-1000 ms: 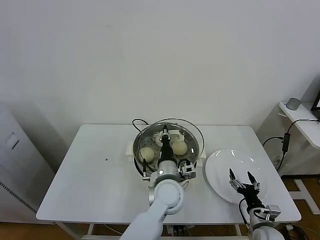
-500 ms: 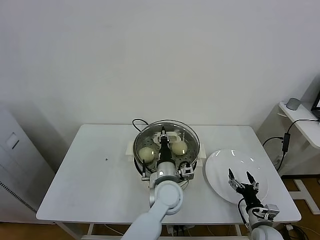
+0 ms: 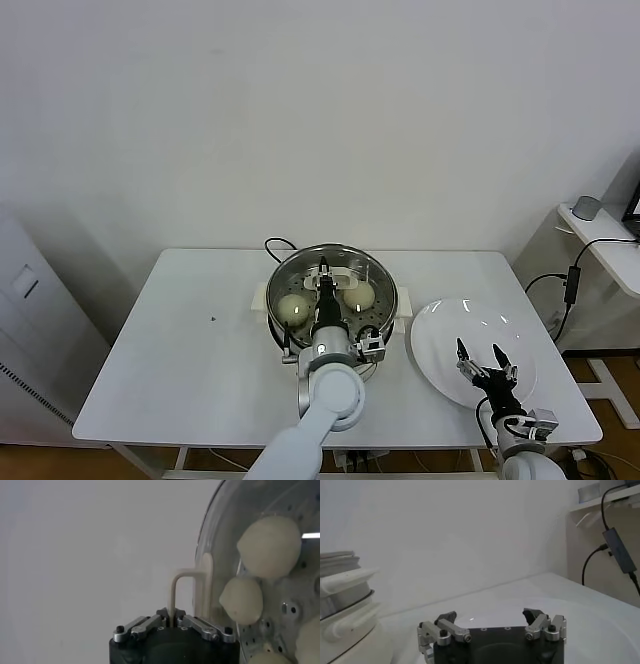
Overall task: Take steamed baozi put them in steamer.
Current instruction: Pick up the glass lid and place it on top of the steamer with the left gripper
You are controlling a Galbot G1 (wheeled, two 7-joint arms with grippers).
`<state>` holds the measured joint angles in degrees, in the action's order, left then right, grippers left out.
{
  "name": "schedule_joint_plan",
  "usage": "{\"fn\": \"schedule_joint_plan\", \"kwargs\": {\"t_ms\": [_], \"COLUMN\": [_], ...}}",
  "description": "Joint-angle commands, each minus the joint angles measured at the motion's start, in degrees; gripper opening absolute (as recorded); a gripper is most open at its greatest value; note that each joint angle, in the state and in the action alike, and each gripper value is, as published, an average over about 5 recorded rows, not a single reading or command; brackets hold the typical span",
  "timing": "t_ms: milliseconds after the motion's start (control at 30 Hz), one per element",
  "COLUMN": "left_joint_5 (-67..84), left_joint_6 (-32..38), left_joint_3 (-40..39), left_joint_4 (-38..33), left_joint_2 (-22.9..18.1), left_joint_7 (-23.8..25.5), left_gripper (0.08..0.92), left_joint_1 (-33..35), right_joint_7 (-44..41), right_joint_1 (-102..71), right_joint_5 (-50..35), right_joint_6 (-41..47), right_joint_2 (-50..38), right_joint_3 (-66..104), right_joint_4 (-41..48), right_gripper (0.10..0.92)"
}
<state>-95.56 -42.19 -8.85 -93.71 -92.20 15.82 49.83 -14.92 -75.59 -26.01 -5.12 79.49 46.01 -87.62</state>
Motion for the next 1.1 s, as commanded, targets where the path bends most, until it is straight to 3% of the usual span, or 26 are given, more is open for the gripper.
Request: {"fn": "schedule_joint_plan", "kwargs": {"t_ms": [33,1100], "left_joint_5": [-0.5,1.0], "left_joint_6": [-2.8,-2.8], "left_joint_3": [-0.1,-0.5], "left_joint_4": [0.3,-0.3], "left_joint_2": [-2.8,-2.8], "left_joint_7": [0.2,0.1], "left_gripper": [0.129,0.129], "left_joint_1": [0.0,0.8], "right_joint_7": [0.0,0.0], "right_joint_1": [0.0,0.1], "right_joint_5": [0.1,0.3], "right_joint_6": [-0.1,-0.1], "right_joint_2": [0.1,0.2], "right_joint_3": [0.0,0.0], "right_joint_4": [0.1,0.0], "right_gripper": [0.823,0.823]}}
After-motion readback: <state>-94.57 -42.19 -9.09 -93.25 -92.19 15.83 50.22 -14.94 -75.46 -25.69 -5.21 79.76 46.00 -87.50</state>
